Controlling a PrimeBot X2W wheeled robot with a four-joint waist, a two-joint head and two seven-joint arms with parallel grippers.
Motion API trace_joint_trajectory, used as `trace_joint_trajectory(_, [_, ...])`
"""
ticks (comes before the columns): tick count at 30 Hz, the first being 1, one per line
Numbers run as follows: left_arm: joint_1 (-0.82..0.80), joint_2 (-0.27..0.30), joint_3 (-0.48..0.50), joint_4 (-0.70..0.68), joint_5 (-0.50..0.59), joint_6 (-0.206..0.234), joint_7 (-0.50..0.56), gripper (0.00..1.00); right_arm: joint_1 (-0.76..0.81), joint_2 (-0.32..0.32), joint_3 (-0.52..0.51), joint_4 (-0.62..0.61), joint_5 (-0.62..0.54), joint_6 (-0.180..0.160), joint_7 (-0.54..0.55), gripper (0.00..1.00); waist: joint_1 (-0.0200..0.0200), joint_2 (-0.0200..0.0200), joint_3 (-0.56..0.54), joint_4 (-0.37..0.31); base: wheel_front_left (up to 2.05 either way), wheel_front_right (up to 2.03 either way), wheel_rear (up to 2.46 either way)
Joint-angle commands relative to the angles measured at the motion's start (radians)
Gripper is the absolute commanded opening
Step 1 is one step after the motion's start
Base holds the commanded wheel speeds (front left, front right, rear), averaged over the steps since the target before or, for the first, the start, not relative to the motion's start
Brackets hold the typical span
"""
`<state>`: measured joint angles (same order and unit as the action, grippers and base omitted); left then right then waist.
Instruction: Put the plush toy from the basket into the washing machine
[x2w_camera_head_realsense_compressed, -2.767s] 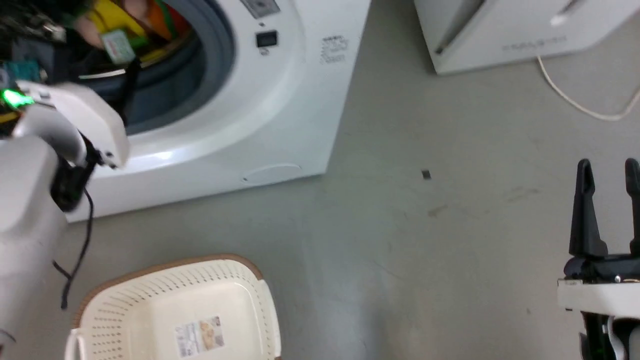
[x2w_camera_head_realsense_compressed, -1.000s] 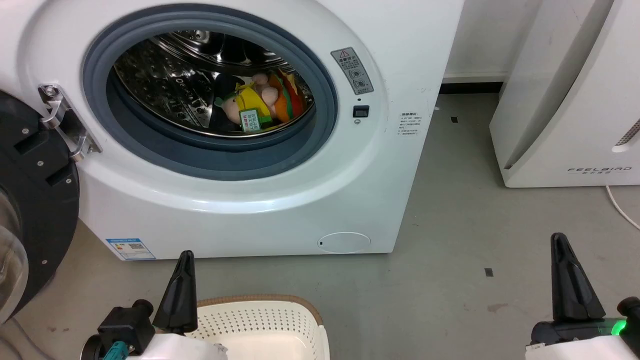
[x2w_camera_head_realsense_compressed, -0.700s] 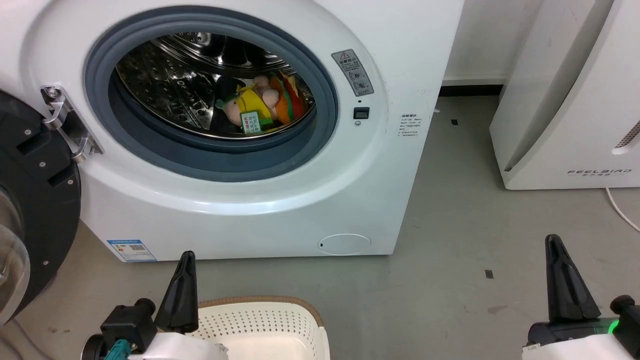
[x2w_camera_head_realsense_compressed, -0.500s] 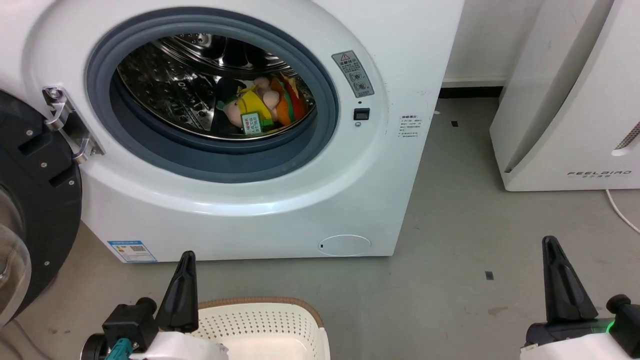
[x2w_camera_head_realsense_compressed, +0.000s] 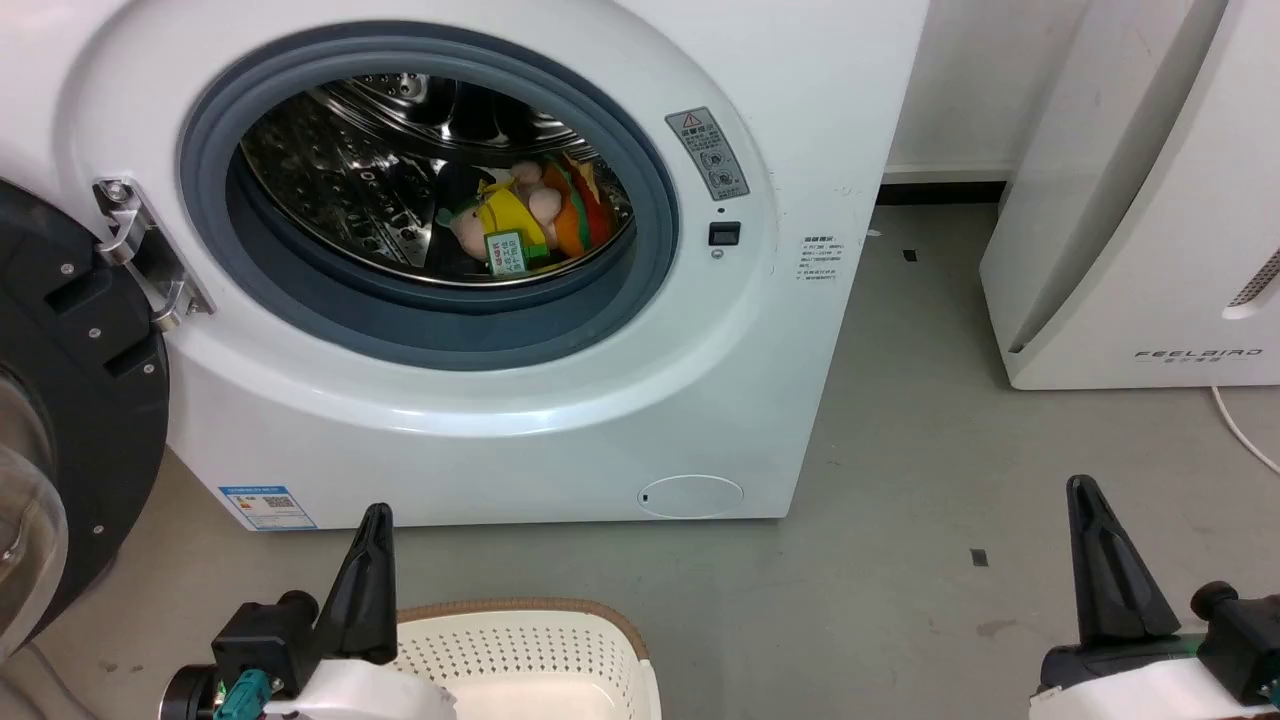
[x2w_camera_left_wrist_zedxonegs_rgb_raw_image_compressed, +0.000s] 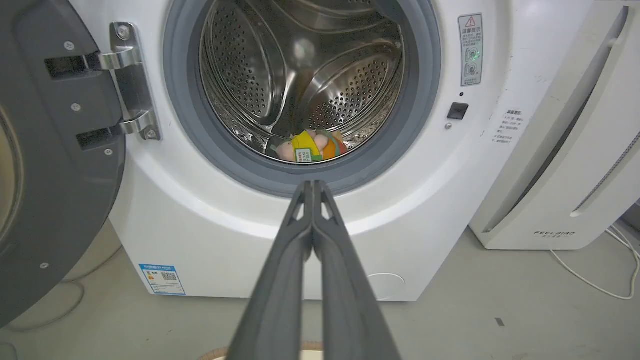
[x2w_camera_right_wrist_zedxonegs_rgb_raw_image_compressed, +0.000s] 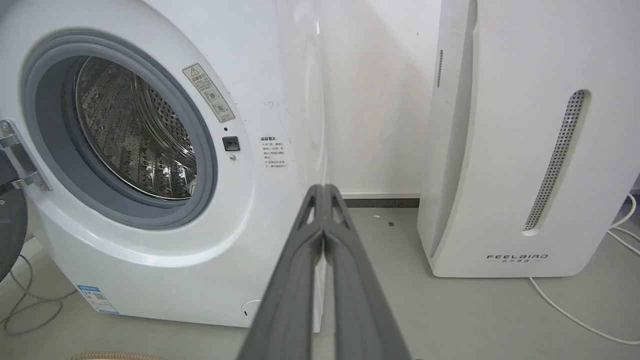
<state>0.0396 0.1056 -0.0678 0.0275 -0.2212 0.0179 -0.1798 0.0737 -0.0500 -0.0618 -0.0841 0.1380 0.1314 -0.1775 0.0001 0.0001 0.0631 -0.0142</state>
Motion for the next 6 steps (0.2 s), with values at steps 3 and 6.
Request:
trace_joint_trajectory(3, [-0.013, -0.006, 0.008, -0.006, 0.02, -0.003, 0.012, 0.0, -0.017, 0.0, 0.004, 0.007, -0.017, 0.0, 0.01, 0.0, -0.0001, -0.0001, -0.003, 0.001, 0.0, 0.0, 0.0])
trace_joint_trajectory(6, [-0.013, -0.008, 0.01, -0.006, 0.025, -0.003, 0.016, 0.0, -0.019, 0.0, 0.006, 0.009, -0.02, 0.0, 0.014, 0.0, -0.0001, -0.0001, -0.004, 0.001, 0.0, 0.0, 0.0])
